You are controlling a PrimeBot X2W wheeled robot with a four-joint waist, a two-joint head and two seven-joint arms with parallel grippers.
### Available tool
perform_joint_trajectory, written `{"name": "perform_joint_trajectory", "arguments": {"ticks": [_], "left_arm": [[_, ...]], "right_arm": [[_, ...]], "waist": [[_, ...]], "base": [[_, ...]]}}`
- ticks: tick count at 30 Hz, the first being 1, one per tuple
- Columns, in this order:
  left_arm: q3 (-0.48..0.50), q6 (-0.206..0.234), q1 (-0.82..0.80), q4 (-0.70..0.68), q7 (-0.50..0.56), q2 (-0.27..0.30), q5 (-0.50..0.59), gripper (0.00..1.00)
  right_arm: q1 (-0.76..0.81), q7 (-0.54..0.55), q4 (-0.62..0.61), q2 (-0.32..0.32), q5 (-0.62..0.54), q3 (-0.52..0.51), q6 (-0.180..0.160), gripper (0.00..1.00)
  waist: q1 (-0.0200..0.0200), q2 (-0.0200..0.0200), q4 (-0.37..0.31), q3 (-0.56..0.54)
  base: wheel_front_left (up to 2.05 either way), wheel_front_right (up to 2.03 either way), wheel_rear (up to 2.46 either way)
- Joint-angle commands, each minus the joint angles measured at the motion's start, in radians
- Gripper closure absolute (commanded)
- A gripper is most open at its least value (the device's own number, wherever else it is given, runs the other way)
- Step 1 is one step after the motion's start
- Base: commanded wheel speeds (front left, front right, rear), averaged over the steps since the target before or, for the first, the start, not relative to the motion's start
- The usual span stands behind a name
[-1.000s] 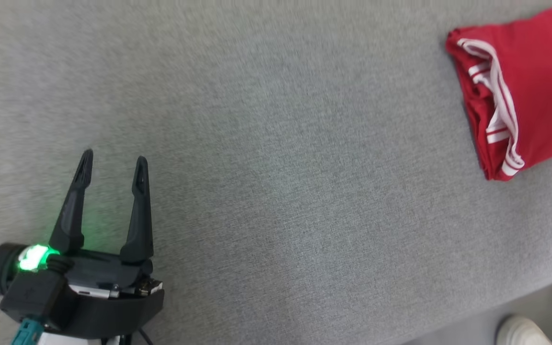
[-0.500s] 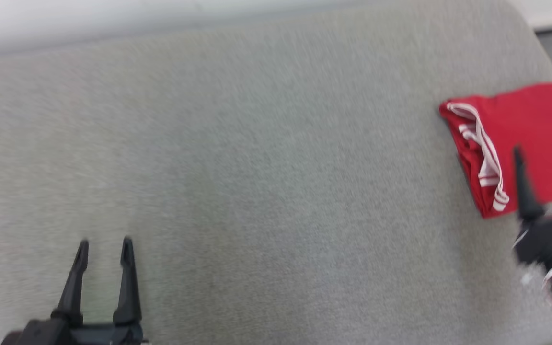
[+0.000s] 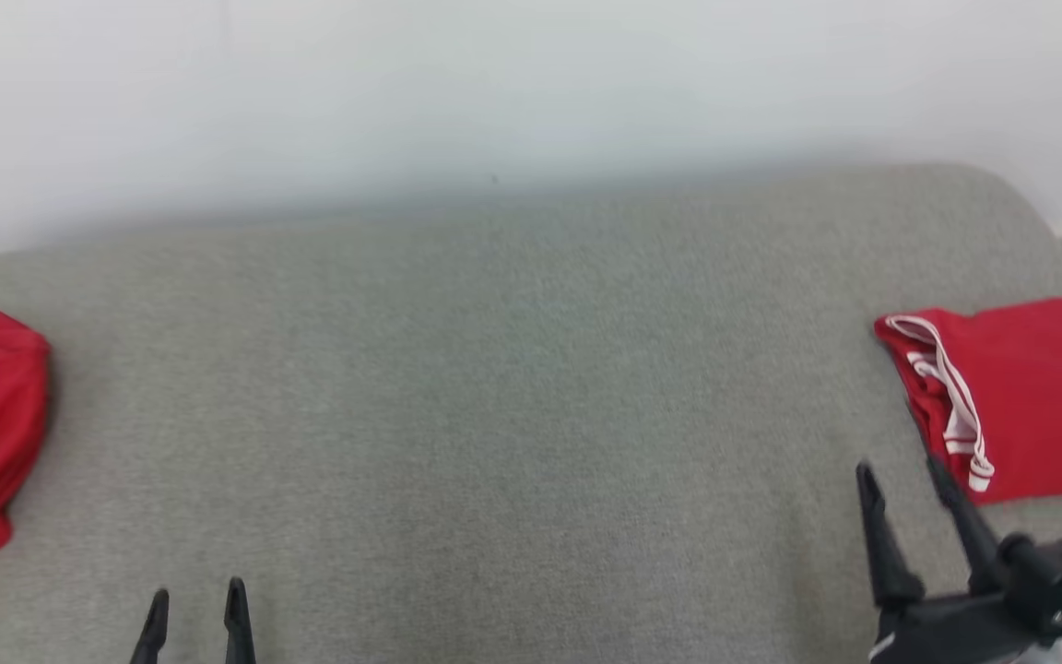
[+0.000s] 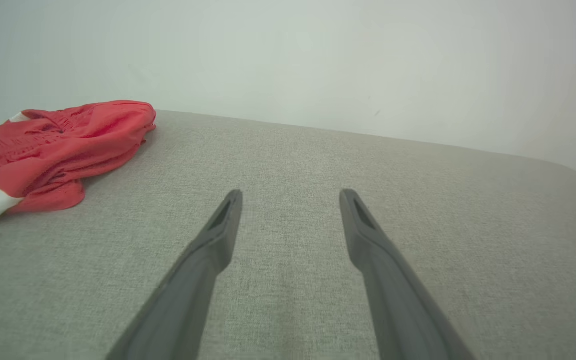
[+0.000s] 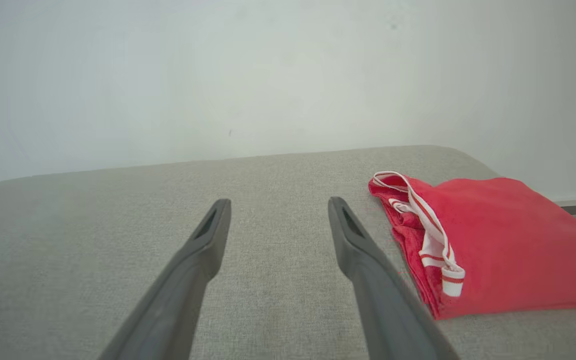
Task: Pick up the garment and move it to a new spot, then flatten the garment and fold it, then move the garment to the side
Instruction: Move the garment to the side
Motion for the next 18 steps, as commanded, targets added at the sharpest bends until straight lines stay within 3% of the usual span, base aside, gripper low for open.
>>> {"name": "perform_joint_trajectory", "arguments": {"ticks": [1, 18], "left_arm": [[-0.002, 0.0, 0.021, 0.007, -0.003, -0.001, -0.005, 0.0], [-0.005, 0.008, 0.065, 0.027, -0.003, -0.002, -0.029, 0.0]], "right_arm": [[0.03, -0.013, 0.011, 0.008, 0.007, 0.008, -0.002, 0.0], [0.161, -0.065, 0.034, 0.062, -0.026, 0.008, -0.002, 0.0]], "waist": [[0.0003, 0.0001, 0.052, -0.075], [0.0003, 0.0001, 0.086, -0.134]], "base": [[0.0, 0.0, 0.0], [0.0, 0.0, 0.0]]}}
